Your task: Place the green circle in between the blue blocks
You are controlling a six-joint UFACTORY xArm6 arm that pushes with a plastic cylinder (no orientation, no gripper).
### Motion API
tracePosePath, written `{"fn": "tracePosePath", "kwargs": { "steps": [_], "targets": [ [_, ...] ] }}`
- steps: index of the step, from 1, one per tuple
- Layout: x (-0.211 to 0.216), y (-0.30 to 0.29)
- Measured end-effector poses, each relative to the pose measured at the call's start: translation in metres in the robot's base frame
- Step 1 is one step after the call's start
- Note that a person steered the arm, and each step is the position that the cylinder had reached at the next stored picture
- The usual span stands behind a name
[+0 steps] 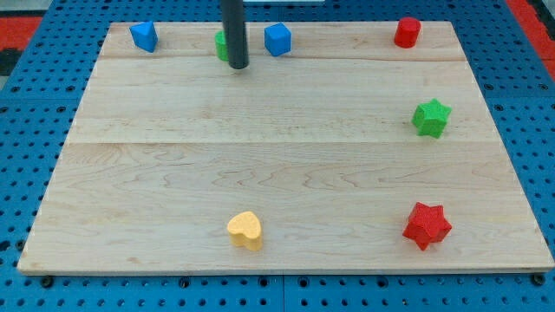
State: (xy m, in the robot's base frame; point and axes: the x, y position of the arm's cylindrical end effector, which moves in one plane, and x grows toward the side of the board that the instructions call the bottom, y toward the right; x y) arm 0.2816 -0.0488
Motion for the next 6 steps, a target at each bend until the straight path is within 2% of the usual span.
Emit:
{"fn": "tracePosePath", "kwargs": {
  "steps": [1,2,3,4,5,6],
  "targets": [
    [-0.024,-0.003],
    [-0.022,-0.02],
    [0.013,-0.023],
    [0.003,-0.064],
    [-0.018,-0.063],
    [-0.025,-0.038]
  ]
}}
